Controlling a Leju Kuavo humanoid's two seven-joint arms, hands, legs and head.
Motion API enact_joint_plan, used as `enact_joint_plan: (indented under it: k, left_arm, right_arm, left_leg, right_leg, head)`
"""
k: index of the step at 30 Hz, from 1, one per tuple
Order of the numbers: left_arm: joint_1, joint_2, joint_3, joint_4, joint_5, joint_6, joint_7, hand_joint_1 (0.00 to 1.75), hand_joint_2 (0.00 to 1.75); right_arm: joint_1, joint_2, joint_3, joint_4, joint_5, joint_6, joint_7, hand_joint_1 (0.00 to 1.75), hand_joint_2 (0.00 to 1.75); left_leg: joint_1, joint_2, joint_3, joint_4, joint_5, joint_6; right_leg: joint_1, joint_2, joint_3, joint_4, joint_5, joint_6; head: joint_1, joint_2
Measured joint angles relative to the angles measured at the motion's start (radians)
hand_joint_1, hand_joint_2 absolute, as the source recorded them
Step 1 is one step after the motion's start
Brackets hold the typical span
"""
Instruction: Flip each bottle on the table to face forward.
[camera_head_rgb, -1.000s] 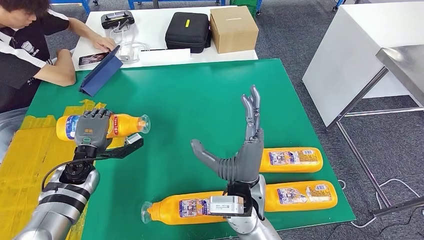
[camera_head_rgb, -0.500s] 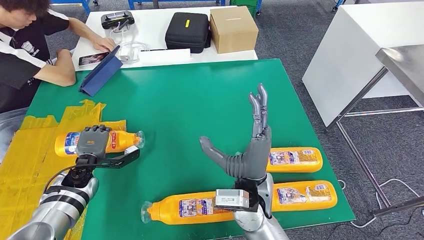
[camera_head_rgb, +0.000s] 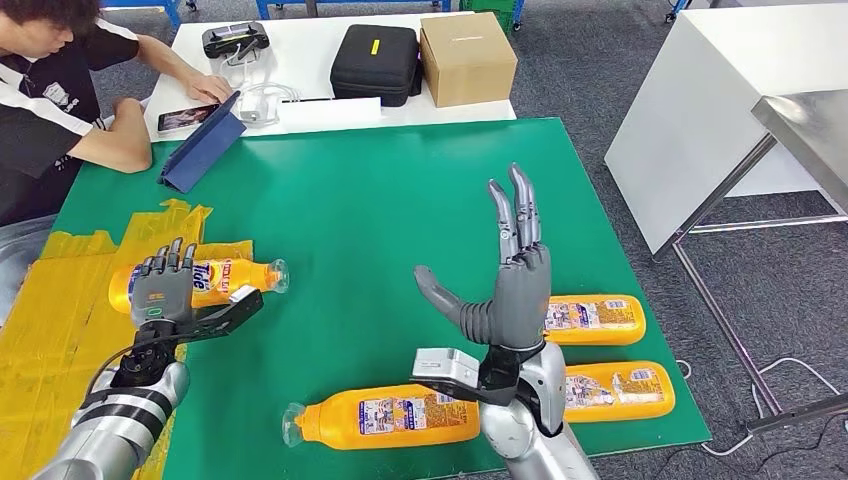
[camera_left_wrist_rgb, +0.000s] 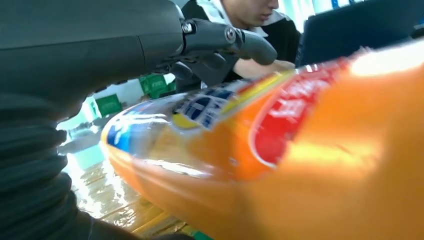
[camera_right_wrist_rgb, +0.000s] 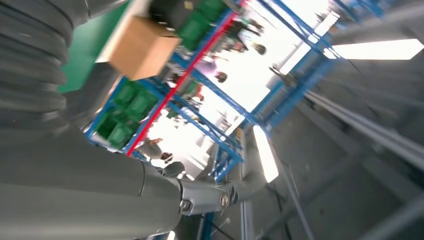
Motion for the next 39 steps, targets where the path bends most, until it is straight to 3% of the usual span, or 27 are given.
enact_joint_plan:
  k: [6, 11, 18, 25, 39]
  left_arm:
    - [0.176, -0.012, 0.065, -0.258, 0.076, 0.003, -0.065, 0.00, 1.75]
    - [0.321, -0.034, 0.083, -0.520, 0.236, -0.055, -0.164, 0.00, 1.75]
    - [0.444, -0.061, 0.076, -0.812, 0.504, -0.082, -0.338, 0.00, 1.75]
    - [0.500, -0.077, 0.051, -0.974, 0.659, -0.126, -0.429, 0.00, 1.75]
    - [0.515, -0.088, 0.029, -1.028, 0.691, -0.137, -0.447, 0.00, 1.75]
  right_arm:
    - [0.026, -0.082, -0.016, 0.003, 0.175, 0.179, 0.153, 0.00, 1.75]
    - [0.067, -0.168, -0.046, 0.003, 0.227, 0.294, 0.207, 0.00, 1.75]
    - [0.125, -0.289, -0.114, 0.023, 0.280, 0.409, 0.271, 0.00, 1.75]
    - [0.168, -0.380, -0.215, 0.060, 0.329, 0.441, 0.314, 0.00, 1.75]
    - [0.175, -0.418, -0.305, 0.107, 0.350, 0.465, 0.331, 0.00, 1.75]
  left_leg:
    - [0.000, 0.000, -0.001, 0.000, 0.000, 0.000]
    - [-0.001, 0.000, -0.003, 0.000, -0.001, 0.001]
    - [-0.002, 0.000, -0.003, 0.000, -0.001, 0.001]
    - [-0.002, -0.001, -0.003, 0.000, -0.001, 0.001]
    - [-0.002, 0.000, -0.003, 0.000, -0.001, 0.001]
  right_leg:
    - [0.000, 0.000, -0.002, 0.000, 0.000, 0.000]
    - [-0.001, 0.000, -0.003, -0.001, 0.000, 0.000]
    - [-0.002, 0.000, -0.003, -0.001, 0.000, 0.000]
    - [-0.002, 0.000, -0.003, -0.001, 0.000, 0.000]
    - [-0.002, 0.000, -0.003, -0.001, 0.000, 0.000]
  head:
    - [0.000, 0.000]
    - [0.000, 0.000]
    - [0.000, 0.000]
    - [0.000, 0.000]
    - [0.000, 0.000]
